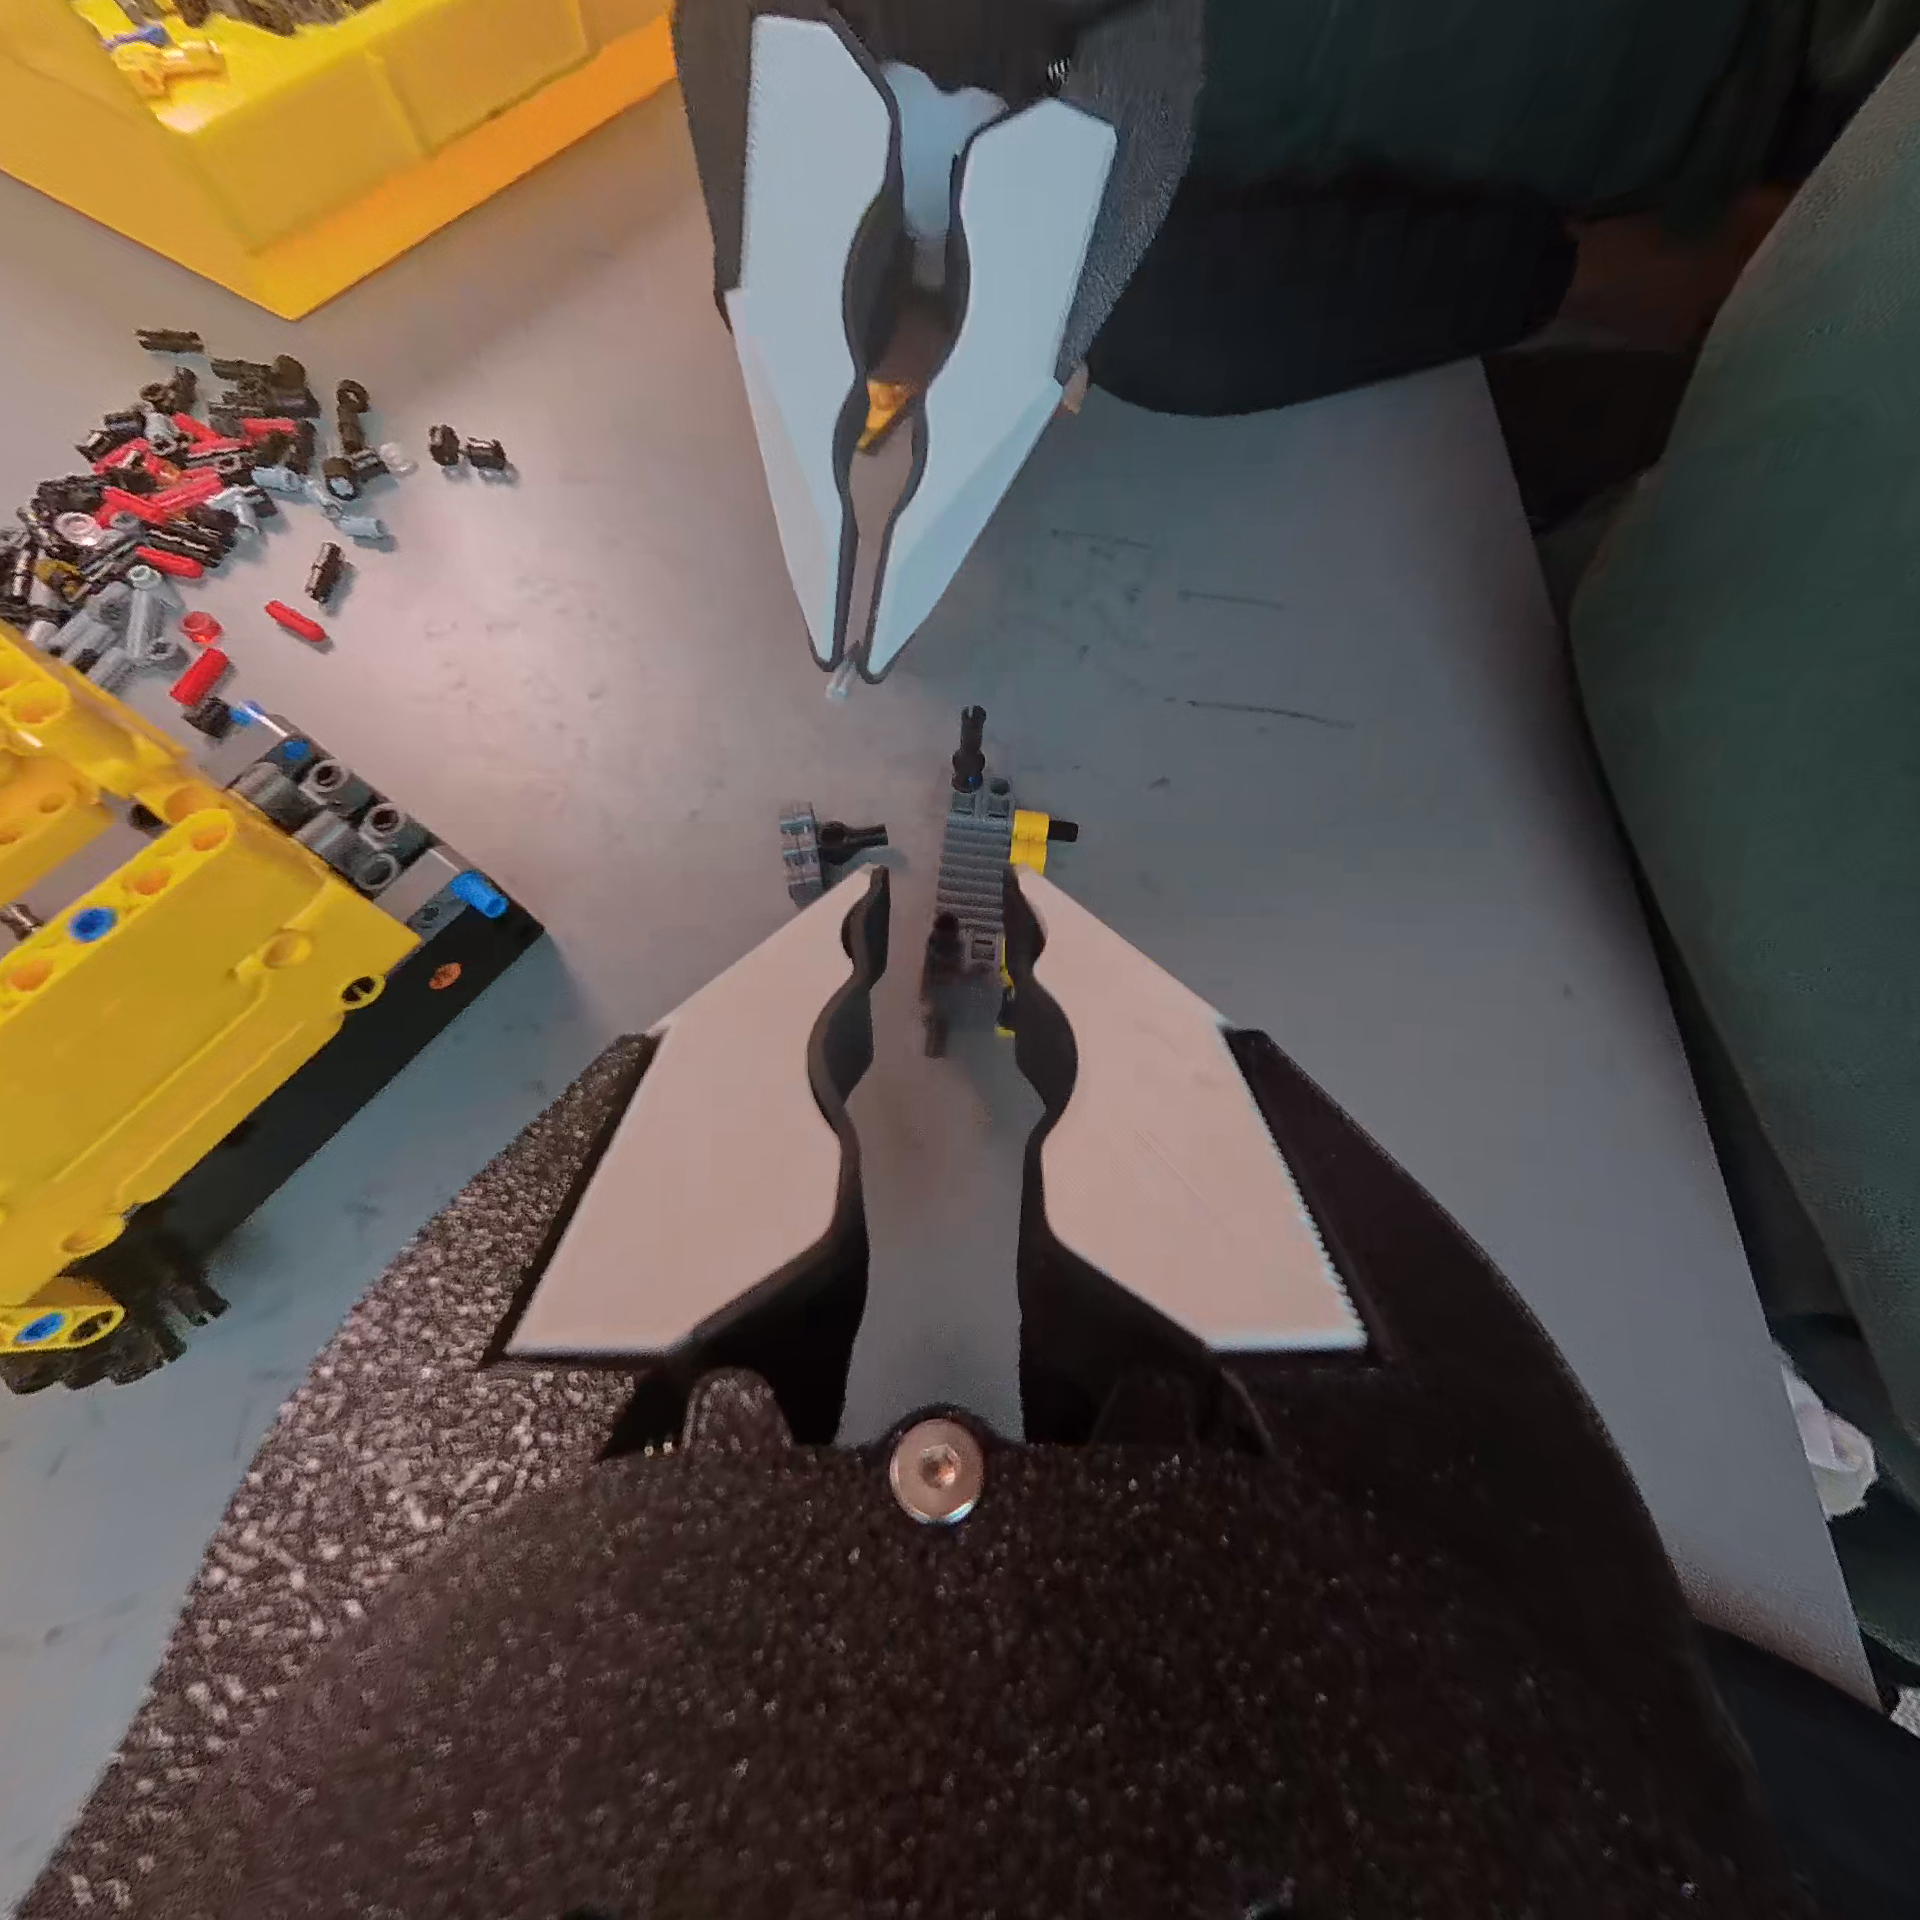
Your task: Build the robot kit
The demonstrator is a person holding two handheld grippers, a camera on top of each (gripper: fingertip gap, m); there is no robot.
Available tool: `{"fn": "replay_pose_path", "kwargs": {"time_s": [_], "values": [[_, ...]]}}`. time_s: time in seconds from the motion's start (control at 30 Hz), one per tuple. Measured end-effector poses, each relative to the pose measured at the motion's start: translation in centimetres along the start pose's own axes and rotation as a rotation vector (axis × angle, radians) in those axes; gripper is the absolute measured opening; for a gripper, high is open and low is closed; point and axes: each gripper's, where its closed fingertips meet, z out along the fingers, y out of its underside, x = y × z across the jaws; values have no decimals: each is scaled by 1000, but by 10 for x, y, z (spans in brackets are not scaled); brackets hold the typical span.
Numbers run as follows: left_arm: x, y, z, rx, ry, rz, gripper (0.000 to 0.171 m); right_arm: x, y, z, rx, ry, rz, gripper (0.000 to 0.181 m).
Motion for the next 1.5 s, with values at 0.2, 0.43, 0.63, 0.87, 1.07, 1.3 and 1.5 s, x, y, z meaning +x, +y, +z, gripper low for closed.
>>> {"fn": "replay_pose_path", "kwargs": {"time_s": [0.2,0.43,0.63,0.87,1.07,1.3,1.5], "values": [[0,2,0,12,4,-17,25,4,1,-3,21,33,-16,3],[-1,5,-3,13,-1,-21,25,5,5,-3,13,51,-29,3],[-5,14,0,-47,-40,-9,18,10,6,-3,9,71,-17,3],[-9,16,-2,-51,-66,-4,7,16,8,-3,4,92,2,3],[-16,18,-5,-52,-99,1,7,19,9,-3,-2,104,8,3],[-17,31,-26,-56,-71,19,7,25,12,-7,-11,139,1,3],[-40,42,-53,-64,-172,-16,7,48,13,-28,0,219,17,3]]}}
